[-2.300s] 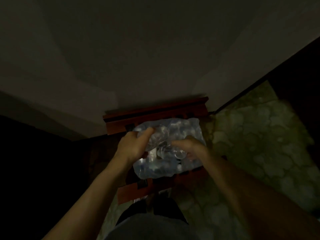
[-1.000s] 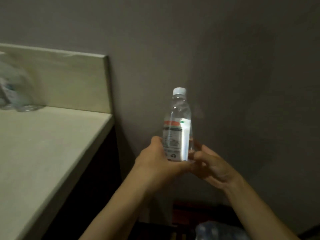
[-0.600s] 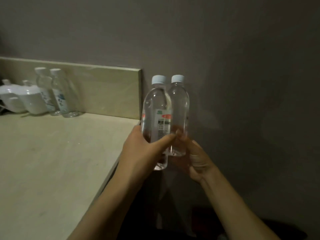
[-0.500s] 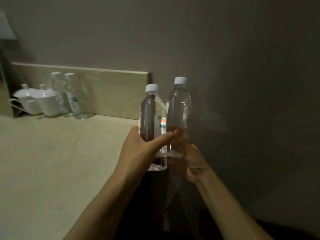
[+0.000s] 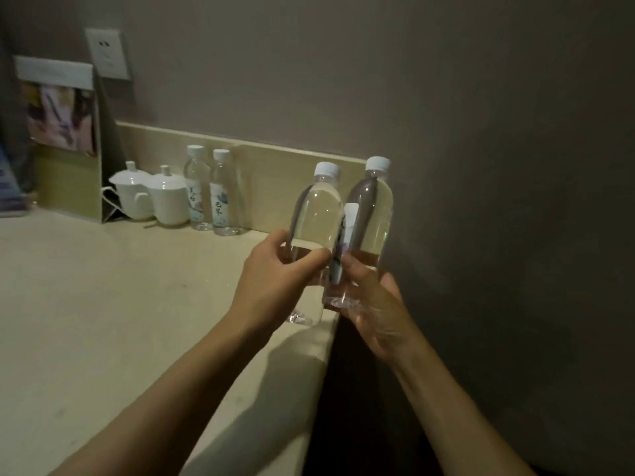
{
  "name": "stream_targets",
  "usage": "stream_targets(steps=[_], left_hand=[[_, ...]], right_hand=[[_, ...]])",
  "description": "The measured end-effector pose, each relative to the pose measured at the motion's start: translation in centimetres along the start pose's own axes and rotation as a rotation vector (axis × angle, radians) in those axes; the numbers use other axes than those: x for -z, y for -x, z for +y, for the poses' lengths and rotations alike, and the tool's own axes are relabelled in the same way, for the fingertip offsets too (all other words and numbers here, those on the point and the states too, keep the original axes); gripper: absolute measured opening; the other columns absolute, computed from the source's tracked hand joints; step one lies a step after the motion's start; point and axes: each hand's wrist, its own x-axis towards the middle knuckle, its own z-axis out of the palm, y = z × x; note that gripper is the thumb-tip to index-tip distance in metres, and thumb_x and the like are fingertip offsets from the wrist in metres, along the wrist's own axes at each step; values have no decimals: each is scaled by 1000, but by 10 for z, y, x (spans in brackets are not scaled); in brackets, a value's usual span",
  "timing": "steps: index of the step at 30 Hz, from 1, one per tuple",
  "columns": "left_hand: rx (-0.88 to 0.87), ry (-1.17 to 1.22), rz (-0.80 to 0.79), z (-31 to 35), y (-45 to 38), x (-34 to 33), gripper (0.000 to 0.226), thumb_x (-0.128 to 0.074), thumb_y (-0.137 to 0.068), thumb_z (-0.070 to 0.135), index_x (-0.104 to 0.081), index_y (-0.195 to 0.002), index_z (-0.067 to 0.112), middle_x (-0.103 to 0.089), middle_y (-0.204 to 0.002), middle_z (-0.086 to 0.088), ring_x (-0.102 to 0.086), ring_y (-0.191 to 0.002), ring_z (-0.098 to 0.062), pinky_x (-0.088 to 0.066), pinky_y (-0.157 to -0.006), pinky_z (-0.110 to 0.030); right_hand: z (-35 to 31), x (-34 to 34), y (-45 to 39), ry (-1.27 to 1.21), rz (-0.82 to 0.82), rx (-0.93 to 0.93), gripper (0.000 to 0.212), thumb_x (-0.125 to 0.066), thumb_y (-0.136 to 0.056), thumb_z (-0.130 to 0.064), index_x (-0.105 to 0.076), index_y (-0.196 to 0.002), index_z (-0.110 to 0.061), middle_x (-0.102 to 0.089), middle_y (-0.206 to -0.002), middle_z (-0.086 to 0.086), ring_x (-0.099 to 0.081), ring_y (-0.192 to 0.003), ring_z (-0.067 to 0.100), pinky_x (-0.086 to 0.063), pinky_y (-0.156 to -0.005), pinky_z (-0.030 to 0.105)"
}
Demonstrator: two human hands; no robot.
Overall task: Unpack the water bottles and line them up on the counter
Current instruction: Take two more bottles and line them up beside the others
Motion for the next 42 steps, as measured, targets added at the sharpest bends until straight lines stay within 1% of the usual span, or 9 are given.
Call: stream_targets(steps=[7, 12, 18, 21, 24, 28, 31, 37, 42], left_hand=[[30, 32, -230, -16, -36, 77, 43, -72, -67, 58, -61, -101, 35, -73, -87, 24, -68, -80, 9, -51, -57, -6], [59, 76, -249, -33, -50, 102, 51, -76, -77, 43, -61, -120, 19, -75, -100, 3, -73, -88, -6, -58, -65, -15], [37, 39, -257, -42, -65, 113, 64, -77, -66, 60, -56, -118, 28, -70, -104, 11, -69, -92, 0, -56, -73, -22], [12, 59, -358, -43, -66, 116, 53, -78, -71, 52, -59, -115, 30, -71, -100, 15, -69, -93, -1, -56, -70, -15], [34, 41, -375, -45, -77, 124, 47, -84, -71, 34, -66, -114, 27, -73, -107, 7, -69, -102, -12, -57, -83, -28], [41, 4, -342, -50, -86, 126, 49, -84, -73, 16, -68, -117, 28, -74, -107, 5, -68, -103, -17, -57, -88, -33], [26, 12, -338, -55, -92, 126, 52, -80, -76, 11, -63, -121, 29, -72, -109, 3, -70, -101, -16, -59, -82, -27], [42, 16, -440, -65, -98, 132, 54, -70, -87, 7, -52, -133, 29, -69, -114, 7, -69, -98, 1, -56, -71, -12], [4, -291, -514, -65, -104, 135, 74, -76, -81, 35, -38, -144, 37, -59, -122, 22, -61, -107, 2, -52, -96, -30]], right_hand=[[22, -66, -21, 185, 123, 125, 69, -86, -64, -38, -55, -123, -18, -72, -112, 8, -70, -104, 26, -56, -88, 50], [29, -93, -21, 54, 153, 82, 59, -86, -65, -32, -58, -115, -17, -74, -105, 8, -73, -96, 29, -59, -71, 36], [26, -94, -26, 499, 128, 71, 56, -77, -69, -30, -56, -119, -16, -66, -112, 9, -71, -92, 9, -56, -68, 19], [21, -91, -32, 522, 130, 76, 63, -82, -70, -26, -49, -122, -16, -66, -109, 3, -71, -94, 9, -58, -69, 24], [28, -89, -38, 561, 146, 116, 61, -82, -73, -15, -42, -119, -23, -66, -102, -5, -70, -92, 3, -58, -68, 22], [38, -86, -47, 490, 163, 124, 61, -81, -73, -6, -50, -124, -21, -70, -113, 2, -69, -103, 18, -59, -85, 37], [43, -80, -55, 464, 141, 140, 48, -77, -76, -2, -57, -115, -21, -74, -104, 3, -72, -98, 20, -60, -78, 33], [64, -69, -65, 650, 196, 85, 62, -78, -78, -14, -40, -124, -27, -61, -117, -3, -64, -109, 13, -55, -94, 41], [59, -62, -63, 830, 151, 38, 79, -77, -61, -52, -34, -125, -33, -59, -116, -9, -63, -107, 12, -56, -89, 36]])
